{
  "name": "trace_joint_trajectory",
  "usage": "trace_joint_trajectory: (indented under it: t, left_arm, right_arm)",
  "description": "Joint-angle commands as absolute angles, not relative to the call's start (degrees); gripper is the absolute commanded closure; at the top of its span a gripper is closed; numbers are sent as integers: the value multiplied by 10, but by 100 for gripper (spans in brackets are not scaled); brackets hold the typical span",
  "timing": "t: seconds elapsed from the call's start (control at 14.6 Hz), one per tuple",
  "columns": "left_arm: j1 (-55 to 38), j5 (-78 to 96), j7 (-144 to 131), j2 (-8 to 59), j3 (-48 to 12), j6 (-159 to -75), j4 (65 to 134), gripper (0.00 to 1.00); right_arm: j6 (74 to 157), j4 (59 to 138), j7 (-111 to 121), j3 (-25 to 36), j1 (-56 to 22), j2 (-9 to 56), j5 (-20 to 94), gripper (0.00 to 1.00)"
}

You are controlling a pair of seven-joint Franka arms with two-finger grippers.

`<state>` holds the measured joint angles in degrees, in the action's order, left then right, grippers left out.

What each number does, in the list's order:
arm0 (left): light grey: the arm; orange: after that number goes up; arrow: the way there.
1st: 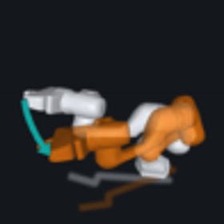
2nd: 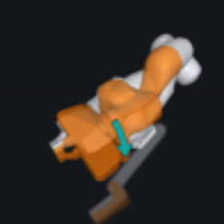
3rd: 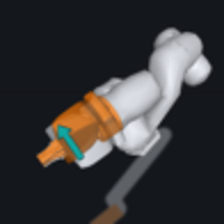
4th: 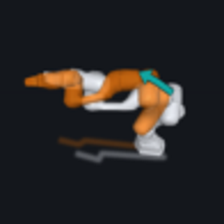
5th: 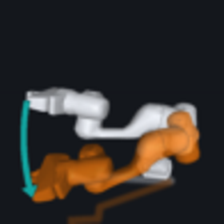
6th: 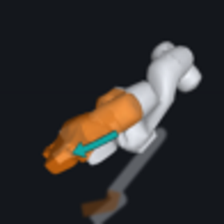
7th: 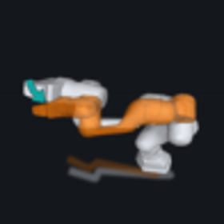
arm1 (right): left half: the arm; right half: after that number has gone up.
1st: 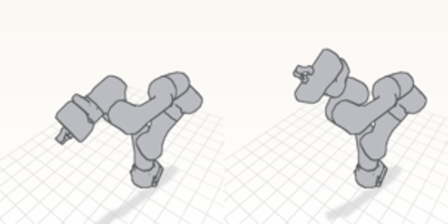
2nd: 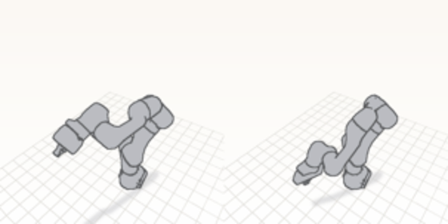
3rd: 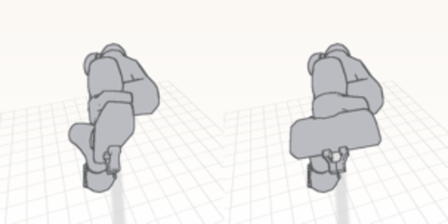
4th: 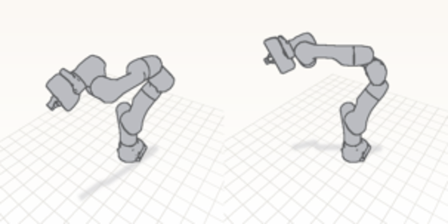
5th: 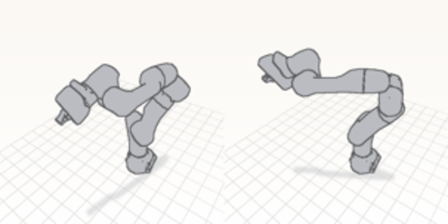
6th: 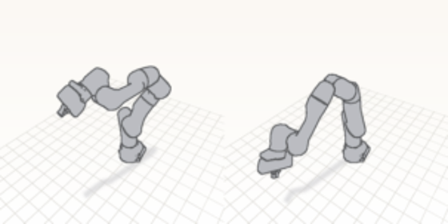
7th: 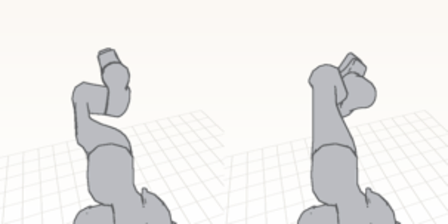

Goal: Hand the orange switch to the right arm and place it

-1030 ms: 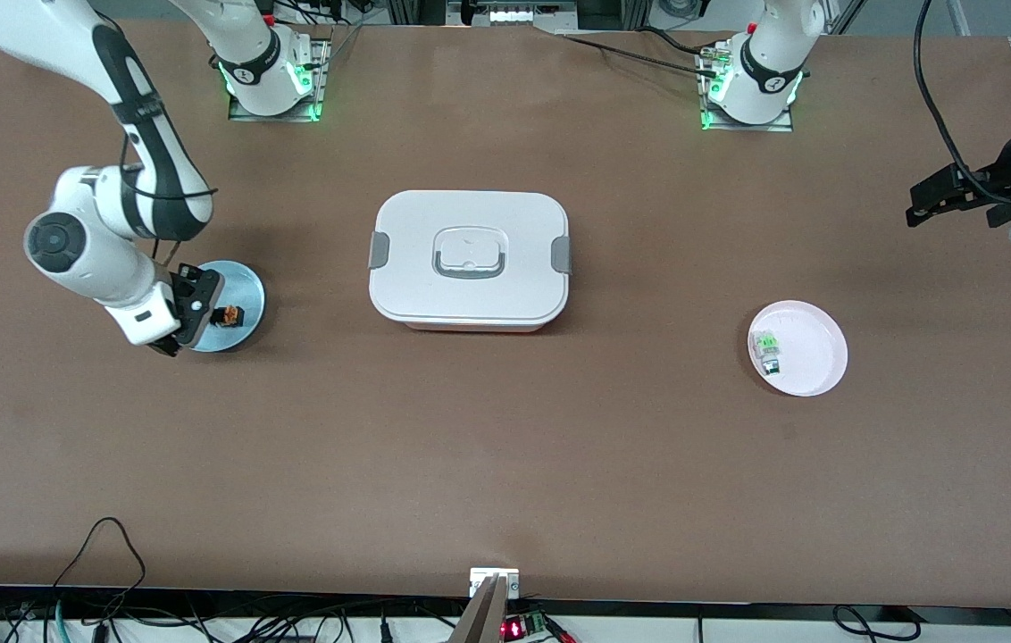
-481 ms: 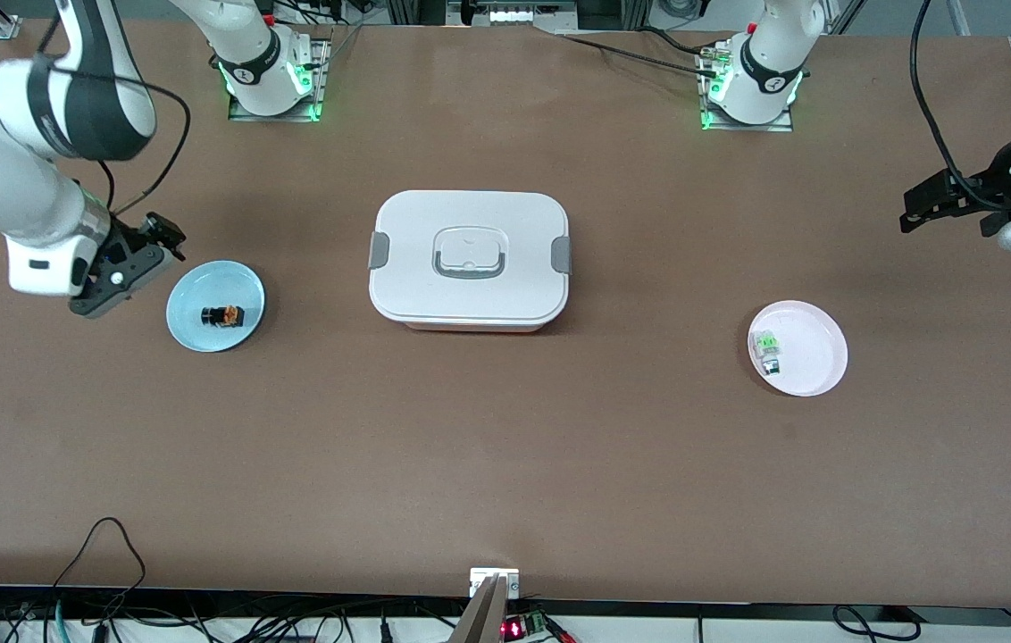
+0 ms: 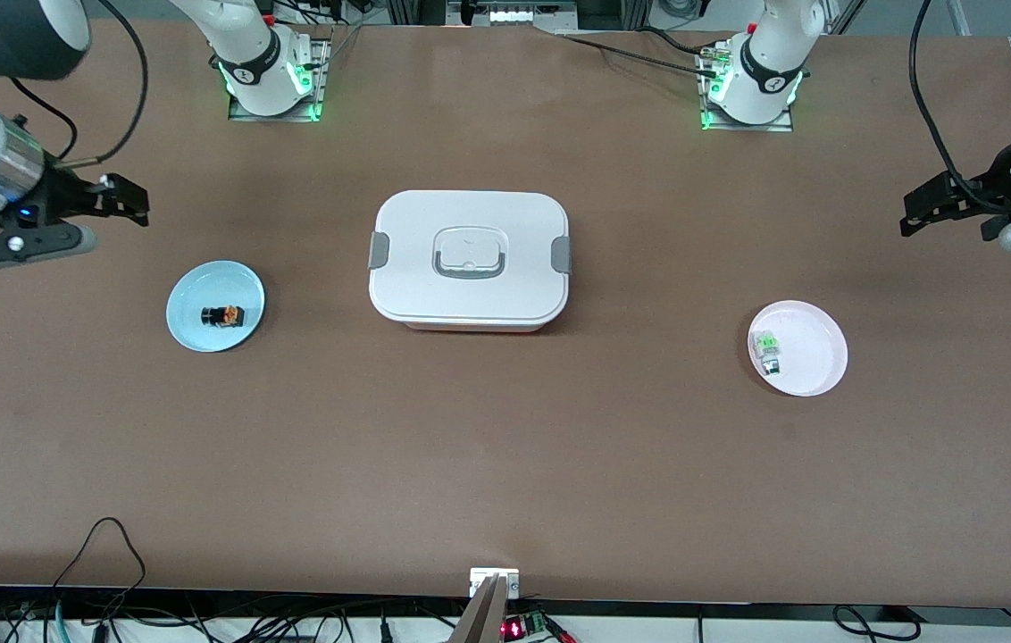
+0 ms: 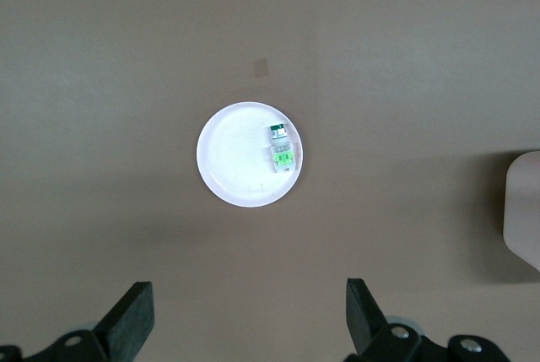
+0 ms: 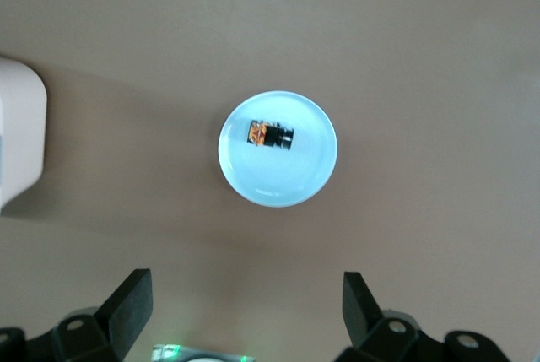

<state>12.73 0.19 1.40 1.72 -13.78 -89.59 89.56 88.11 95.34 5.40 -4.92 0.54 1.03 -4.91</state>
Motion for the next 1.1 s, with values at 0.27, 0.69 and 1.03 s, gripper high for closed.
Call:
trace_joint_trajectory:
  t: [0.27,0.69,1.03]
  left_arm:
    - [125,6,24,11,-142,-897,895,0]
    - [127,6,25,12,-140,-898,895,0]
    - [128,6,25,12,-140,-899,895,0]
  right_arm:
    - [850,854,-54,-53,23,19,29,0]
    - [888,862,-127,-64,22,1,25,0]
    - [881,860,-112,-65,23,0,18,0]
